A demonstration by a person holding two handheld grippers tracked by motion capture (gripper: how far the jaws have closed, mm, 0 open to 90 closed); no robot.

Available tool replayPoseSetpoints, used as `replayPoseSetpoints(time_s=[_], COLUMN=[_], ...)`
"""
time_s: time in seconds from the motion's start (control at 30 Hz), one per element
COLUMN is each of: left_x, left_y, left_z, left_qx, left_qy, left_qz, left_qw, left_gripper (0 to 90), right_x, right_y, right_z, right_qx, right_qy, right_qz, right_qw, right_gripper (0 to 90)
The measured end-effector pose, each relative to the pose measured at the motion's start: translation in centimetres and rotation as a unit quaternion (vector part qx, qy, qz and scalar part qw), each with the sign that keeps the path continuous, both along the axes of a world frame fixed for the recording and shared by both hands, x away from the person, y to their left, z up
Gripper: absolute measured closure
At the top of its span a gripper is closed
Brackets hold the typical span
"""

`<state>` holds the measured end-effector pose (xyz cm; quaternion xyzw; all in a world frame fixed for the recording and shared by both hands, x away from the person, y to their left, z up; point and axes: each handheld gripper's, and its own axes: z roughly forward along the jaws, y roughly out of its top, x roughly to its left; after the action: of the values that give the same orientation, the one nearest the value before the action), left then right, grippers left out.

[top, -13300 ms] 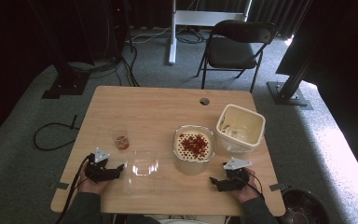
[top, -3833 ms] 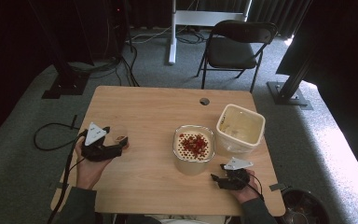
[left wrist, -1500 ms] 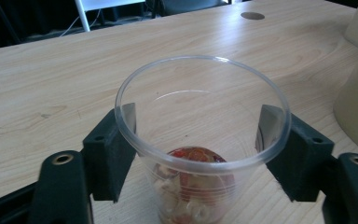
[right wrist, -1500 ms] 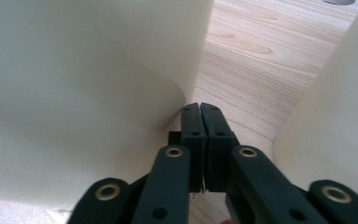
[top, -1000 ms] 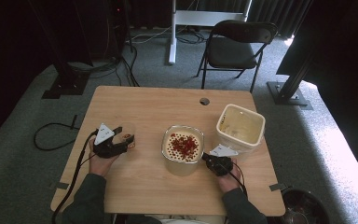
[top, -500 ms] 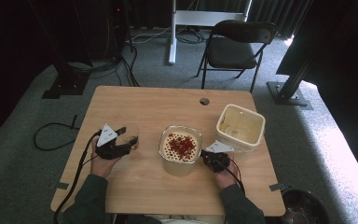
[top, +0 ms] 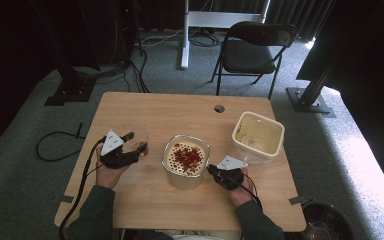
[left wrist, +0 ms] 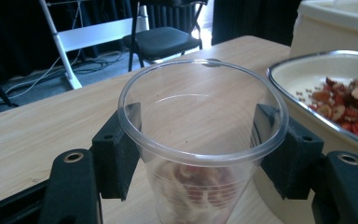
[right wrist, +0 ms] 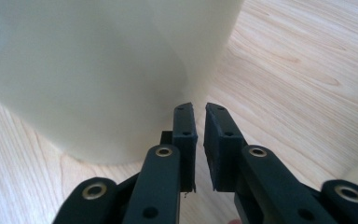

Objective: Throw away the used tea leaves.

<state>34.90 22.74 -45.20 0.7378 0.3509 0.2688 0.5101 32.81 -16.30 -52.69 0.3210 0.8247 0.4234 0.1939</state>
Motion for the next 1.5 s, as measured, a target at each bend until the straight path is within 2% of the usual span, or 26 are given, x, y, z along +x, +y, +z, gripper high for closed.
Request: replayPoseSetpoints(time_s=[0.13,0.23,0.33,0.37,0.47,0.57,0.6,0.67,0.8,0.93,1.07,1.17,1.4,1.5], left_x=[-0.3,-0.3,-0.4,-0.5,-0.3,-0.2,-0.6,-0.8,-0.2,-0.7,-0.6,-0.6,-0.4,-0.4], left_y=[-0.4,-0.3,-0.2,-0.4,-0.4,-0.5,-0.8,-0.9,-0.2,-0.6,-0.8,-0.8,-1.1,-1.2], left_z=[0.4,0.5,0.8,0.8,0.8,0.9,1.0,1.0,1.3,1.7,1.7,1.9,3.5,3.8], left_qx=[0.007,-0.001,0.000,0.008,0.008,0.002,0.009,0.010,-0.003,0.011,0.005,0.009,0.011,0.010], left_qy=[-0.006,-0.003,-0.005,-0.005,-0.003,-0.001,-0.004,-0.007,-0.004,-0.012,-0.009,-0.010,-0.019,-0.022], left_qz=[-0.007,-0.007,-0.006,-0.010,-0.008,-0.007,-0.016,-0.019,-0.002,-0.016,-0.015,-0.015,-0.012,-0.013], left_qw=[0.9999,1.0000,1.0000,0.9999,0.9999,1.0000,0.9998,0.9997,1.0000,0.9997,0.9998,0.9998,0.9997,0.9996], left_gripper=[35.4,35.3,35.4,35.3,35.3,35.3,35.3,35.3,35.3,35.3,35.3,35.3,35.3,35.3], right_x=[-0.5,-0.9,-1.4,-1.5,-1.9,-2.0,-2.0,-2.0,-2.0,-2.0,-1.9,-1.9,-1.9,-2.0], right_y=[-0.5,-1.0,-1.9,-2.1,-2.5,-2.7,-2.7,-2.8,-2.8,-2.8,-2.9,-3.0,-3.9,-4.0], right_z=[0.0,-0.2,-0.4,-0.4,-0.7,-1.1,-1.2,-1.3,-1.5,-1.5,-1.6,-1.7,-2.0,-2.0], right_qx=[-0.008,-0.014,-0.024,-0.024,-0.022,-0.023,-0.025,-0.023,-0.025,-0.027,-0.028,-0.030,-0.028,-0.027], right_qy=[-0.001,0.002,0.012,0.013,0.020,0.025,0.025,0.029,0.029,0.029,0.031,0.035,0.054,0.053], right_qz=[-0.002,-0.007,-0.017,-0.020,-0.024,-0.031,-0.033,-0.035,-0.036,-0.036,-0.038,-0.040,-0.055,-0.056], right_qw=[1.0000,0.9999,0.9995,0.9994,0.9993,0.9989,0.9988,0.9987,0.9986,0.9986,0.9984,0.9981,0.9966,0.9967], right_gripper=[79.1,75.5,68.2,67.3,64.3,62.6,62.3,61.8,61.4,61.3,61.3,60.6,55.9,53.8])
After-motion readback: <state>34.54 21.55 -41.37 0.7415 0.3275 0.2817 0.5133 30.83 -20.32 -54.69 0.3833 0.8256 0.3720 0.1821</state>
